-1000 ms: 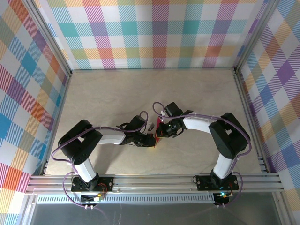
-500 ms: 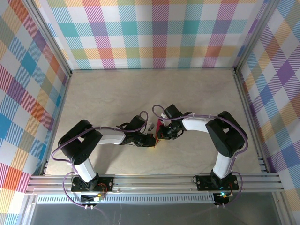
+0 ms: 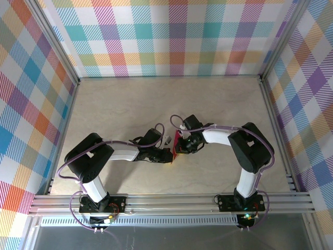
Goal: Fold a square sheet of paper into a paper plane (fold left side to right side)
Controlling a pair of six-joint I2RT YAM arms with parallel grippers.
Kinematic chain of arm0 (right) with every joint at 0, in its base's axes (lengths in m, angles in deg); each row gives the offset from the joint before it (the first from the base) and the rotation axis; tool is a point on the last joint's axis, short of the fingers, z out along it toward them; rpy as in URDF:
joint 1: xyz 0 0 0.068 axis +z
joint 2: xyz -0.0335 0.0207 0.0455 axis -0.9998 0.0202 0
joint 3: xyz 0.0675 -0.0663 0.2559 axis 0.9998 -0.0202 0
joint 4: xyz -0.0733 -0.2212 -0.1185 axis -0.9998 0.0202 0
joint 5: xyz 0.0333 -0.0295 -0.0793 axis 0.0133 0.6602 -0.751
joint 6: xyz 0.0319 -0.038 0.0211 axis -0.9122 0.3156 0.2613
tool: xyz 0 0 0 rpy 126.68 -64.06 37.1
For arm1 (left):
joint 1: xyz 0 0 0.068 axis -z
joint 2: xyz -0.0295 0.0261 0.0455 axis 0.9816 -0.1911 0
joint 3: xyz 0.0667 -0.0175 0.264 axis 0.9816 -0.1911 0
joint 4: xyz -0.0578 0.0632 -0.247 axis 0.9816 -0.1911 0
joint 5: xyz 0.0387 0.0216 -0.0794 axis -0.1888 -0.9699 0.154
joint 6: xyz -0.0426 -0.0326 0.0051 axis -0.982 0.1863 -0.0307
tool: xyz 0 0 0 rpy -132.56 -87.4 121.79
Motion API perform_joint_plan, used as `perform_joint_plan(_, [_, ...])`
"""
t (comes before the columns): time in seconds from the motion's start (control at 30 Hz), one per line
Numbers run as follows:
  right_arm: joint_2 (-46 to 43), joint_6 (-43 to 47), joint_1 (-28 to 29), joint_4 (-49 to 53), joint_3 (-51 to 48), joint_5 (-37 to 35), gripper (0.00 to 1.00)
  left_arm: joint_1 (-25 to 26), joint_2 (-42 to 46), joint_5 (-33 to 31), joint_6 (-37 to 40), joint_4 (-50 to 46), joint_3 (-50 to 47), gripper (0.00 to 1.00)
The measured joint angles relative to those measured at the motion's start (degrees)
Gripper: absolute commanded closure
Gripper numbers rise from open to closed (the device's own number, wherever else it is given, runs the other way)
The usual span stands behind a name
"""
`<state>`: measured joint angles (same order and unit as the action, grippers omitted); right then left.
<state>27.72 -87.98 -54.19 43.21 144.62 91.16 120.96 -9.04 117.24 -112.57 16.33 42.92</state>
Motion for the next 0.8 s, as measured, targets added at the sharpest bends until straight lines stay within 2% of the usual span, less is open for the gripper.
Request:
perform_joint_plan(0.37, [1.9,1.5,-7.1,0.6,3.9,-4.0,1.0,0.0,0.0,0.0,-0.9,1.1,-0.5,1.0])
perform_joint_plan(0.6, [1.8,2.4,-9.2,2.3,5.4,-6.6,1.0,0.0,0.0,0.1,-1.5,1.7,-0.7,1.0])
perform_joint_plan(0.8, [-4.3,3.0,-9.7,4.0,4.5,-8.4,0.99,0.5,0.0,-0.3,-5.1,2.8,-1.1,1.0])
